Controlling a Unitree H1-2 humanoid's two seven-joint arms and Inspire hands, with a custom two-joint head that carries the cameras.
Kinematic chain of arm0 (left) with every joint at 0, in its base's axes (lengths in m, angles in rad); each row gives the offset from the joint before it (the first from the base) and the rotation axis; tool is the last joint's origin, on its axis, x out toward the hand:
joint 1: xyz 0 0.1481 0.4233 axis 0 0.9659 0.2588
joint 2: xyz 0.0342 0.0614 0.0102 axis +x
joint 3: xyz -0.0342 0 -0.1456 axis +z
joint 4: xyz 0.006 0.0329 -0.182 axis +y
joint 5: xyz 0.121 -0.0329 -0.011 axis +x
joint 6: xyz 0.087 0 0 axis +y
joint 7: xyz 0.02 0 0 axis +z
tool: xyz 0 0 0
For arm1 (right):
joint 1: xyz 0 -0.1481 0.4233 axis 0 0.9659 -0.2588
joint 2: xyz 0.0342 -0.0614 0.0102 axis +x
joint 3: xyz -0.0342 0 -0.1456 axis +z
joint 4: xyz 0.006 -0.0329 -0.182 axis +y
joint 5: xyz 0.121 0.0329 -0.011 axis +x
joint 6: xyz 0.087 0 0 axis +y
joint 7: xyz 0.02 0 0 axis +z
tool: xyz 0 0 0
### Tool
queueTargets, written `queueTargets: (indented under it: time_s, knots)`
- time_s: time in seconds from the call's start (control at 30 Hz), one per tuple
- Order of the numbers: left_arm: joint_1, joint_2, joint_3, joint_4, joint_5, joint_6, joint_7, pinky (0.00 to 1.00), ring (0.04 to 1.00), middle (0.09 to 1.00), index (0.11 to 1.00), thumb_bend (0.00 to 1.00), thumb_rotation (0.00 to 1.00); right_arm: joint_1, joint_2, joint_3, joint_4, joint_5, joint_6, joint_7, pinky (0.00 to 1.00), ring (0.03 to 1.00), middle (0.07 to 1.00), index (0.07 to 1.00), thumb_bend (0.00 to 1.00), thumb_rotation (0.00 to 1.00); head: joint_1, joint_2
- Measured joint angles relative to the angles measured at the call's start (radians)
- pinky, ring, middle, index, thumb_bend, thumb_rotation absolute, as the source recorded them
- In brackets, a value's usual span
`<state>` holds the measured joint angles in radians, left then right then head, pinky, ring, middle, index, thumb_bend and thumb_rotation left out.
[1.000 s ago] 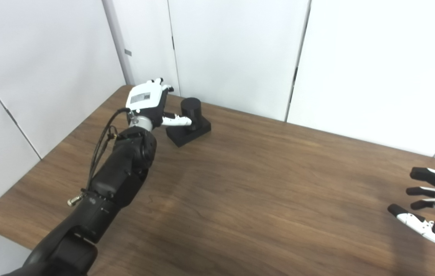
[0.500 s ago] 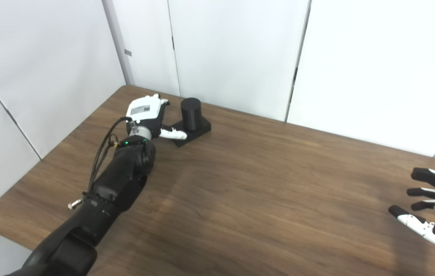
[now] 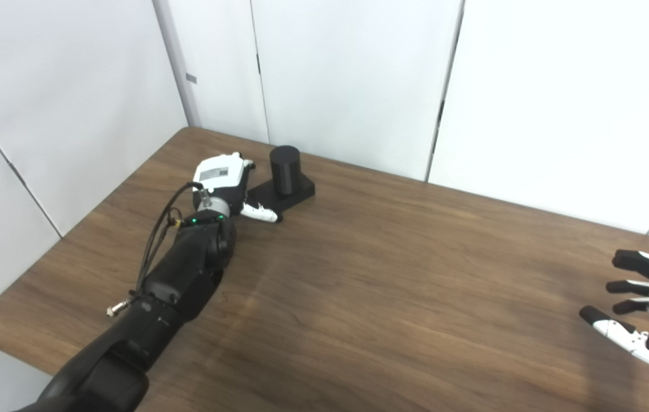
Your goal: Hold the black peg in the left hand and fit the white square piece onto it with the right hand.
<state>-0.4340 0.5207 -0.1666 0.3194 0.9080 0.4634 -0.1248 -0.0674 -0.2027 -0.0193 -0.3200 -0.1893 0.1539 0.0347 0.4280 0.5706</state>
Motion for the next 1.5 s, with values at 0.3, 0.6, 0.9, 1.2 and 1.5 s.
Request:
queueTargets:
  time_s: [0.3,0.6,0.9,1.2,1.5]
  knots:
    - [-0.002,0.002,-0.019,0.019,-0.007,-0.006,-0.019,0.96,1.0,1.0,0.854,1.0,0.52,0.0,0.001,0.0,-0.017,-0.001,0.013,0.001,0.48,0.62,0.741,0.717,0.54,0.0,-0.006,-0.003]
    - [-0.002,0.013,-0.041,0.033,-0.024,-0.026,0.017,0.97,1.0,1.0,0.789,1.0,0.48,0.002,0.001,0.0,-0.021,-0.016,0.026,0.001,0.47,0.618,0.739,0.713,0.54,0.0,-0.011,-0.002]
    - [-0.01,0.018,-0.043,0.075,-0.064,-0.045,0.042,0.93,1.0,0.993,0.766,0.93,0.49,0.01,0.002,0.0,-0.041,-0.018,0.035,0.001,0.47,0.614,0.734,0.705,0.52,0.0,-0.018,0.008]
    - [-0.06,0.021,-0.069,0.16,-0.081,-0.061,0.08,0.93,1.0,0.912,0.63,0.79,0.4,0.018,0.005,0.0,-0.055,-0.018,0.044,0.002,0.49,0.63,0.75,0.721,0.47,0.0,-0.02,0.014]
    - [-0.071,0.047,-0.097,0.179,-0.15,-0.162,0.084,0.85,0.944,0.892,0.513,0.66,0.14,0.02,0.011,0.0,-0.055,-0.018,0.062,0.003,0.47,0.626,0.758,0.722,0.42,0.0,-0.029,0.018]
